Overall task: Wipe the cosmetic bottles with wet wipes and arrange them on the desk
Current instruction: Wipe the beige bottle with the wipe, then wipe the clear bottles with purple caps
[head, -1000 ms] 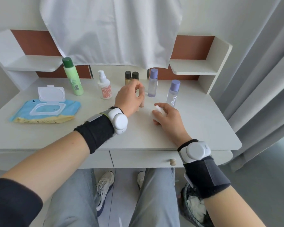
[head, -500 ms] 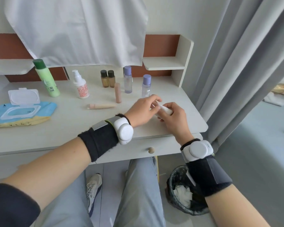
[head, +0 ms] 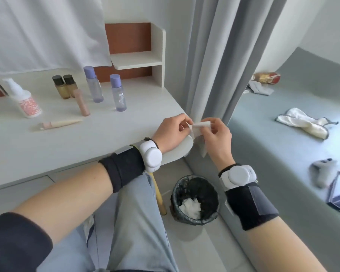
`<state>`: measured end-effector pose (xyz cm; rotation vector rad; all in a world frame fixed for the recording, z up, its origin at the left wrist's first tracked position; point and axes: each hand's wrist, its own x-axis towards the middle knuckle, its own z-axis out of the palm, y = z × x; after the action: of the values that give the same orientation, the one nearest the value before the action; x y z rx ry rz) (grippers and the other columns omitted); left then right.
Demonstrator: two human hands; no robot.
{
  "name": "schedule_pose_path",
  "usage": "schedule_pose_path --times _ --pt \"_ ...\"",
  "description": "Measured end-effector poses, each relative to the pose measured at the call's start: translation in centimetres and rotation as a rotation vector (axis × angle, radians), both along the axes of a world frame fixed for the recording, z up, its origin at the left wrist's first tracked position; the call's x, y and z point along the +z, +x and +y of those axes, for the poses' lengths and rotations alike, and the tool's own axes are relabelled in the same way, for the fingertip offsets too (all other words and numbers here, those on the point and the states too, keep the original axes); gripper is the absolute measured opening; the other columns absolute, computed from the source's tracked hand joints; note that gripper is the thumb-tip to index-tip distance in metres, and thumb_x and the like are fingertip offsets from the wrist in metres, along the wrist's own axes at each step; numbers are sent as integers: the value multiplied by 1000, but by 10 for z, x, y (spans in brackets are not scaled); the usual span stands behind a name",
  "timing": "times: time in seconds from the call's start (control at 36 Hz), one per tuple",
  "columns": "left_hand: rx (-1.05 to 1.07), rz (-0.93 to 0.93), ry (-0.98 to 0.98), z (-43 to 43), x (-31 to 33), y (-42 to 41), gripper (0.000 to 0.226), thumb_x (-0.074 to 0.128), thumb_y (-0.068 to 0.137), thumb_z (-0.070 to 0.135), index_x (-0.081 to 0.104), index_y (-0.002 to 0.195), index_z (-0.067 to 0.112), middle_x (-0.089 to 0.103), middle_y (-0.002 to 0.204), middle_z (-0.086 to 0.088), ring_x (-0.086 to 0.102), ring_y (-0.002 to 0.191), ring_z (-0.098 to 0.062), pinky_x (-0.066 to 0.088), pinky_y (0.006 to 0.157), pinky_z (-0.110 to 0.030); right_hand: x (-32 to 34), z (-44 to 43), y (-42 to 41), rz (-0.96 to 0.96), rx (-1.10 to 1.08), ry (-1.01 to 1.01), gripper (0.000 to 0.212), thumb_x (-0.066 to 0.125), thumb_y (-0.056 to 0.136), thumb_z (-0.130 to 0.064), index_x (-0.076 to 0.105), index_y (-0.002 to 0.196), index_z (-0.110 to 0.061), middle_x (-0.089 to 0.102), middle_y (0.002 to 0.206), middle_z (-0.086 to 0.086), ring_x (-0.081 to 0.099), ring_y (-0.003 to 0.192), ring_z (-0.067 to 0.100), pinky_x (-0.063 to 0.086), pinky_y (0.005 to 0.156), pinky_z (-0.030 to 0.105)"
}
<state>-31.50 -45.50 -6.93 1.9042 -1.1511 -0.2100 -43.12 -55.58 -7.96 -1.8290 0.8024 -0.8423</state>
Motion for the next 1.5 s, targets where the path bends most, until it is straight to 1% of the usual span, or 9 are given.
schedule_pose_path --times 0.17,0.31,0.53,0.69,0.83,1.03,1.25,1.33,1.5 --pt "-65 -11 8 -14 -8 -23 15 56 88 6 66 99 9 67 92 -4 60 84 -19 44 76 -19 -5 -10 -29 215 -76 -34 32 48 76 -35 65 101 -25 64 82 -11 59 84 18 43 73 28" --pt "-72 -6 -5 -14 -12 -26 14 56 87 6 66 97 10 67 90 -2 60 84 -18 43 75 -18 -13 -16 -30 438 -65 -81 36 50 91 -22 59 126 -23 63 123 0 55 115 26 39 93 33" --pt "-13 -1 -55 7 -4 -11 14 57 88 7 67 97 12 67 91 3 59 76 -16 44 76 -20 7 5 -6 340 -32 -197 31 53 90 -16 63 120 -17 65 116 3 56 111 23 34 84 24" --pt "89 -30 -84 41 2 12 15 57 88 8 67 99 13 66 91 6 57 78 -16 43 75 -20 24 38 29 244 71 -279 27 54 92 -14 63 117 -18 65 118 -6 54 116 14 35 91 21" --pt "244 -48 -105 86 13 41 15 59 87 9 67 97 16 64 87 9 58 77 -13 44 76 -20 37 77 74 244 208 -363 25 55 90 -14 64 113 -18 64 112 -11 55 107 7 28 78 7" --pt "469 -60 -182 167 24 82 16 59 84 5 65 94 15 68 95 3 60 79 -14 42 74 -13 45 138 139 223 416 -423 26 58 88 -13 65 113 -14 67 112 -1 59 108 17 39 88 24" --pt "739 -133 -150 287 14 118 27 60 84 8 67 109 16 68 106 4 59 87 -15 45 84 -27 46 227 199 167 671 -449 25 59 87 -16 66 111 -15 68 109 -2 60 103 15 44 91 25" --pt "822 -142 -133 323 13 128 28 59 84 7 67 109 16 67 107 3 56 91 -14 42 84 -24 46 261 217 164 753 -488 25 59 89 -16 65 113 -14 67 110 -1 60 102 15 32 95 9" --pt "953 -157 -123 379 10 143 25 58 85 8 68 107 16 66 107 1 55 98 -15 38 86 -22 43 324 249 155 863 -507 25 60 89 -16 67 113 -18 67 111 -2 60 100 15 45 86 26"
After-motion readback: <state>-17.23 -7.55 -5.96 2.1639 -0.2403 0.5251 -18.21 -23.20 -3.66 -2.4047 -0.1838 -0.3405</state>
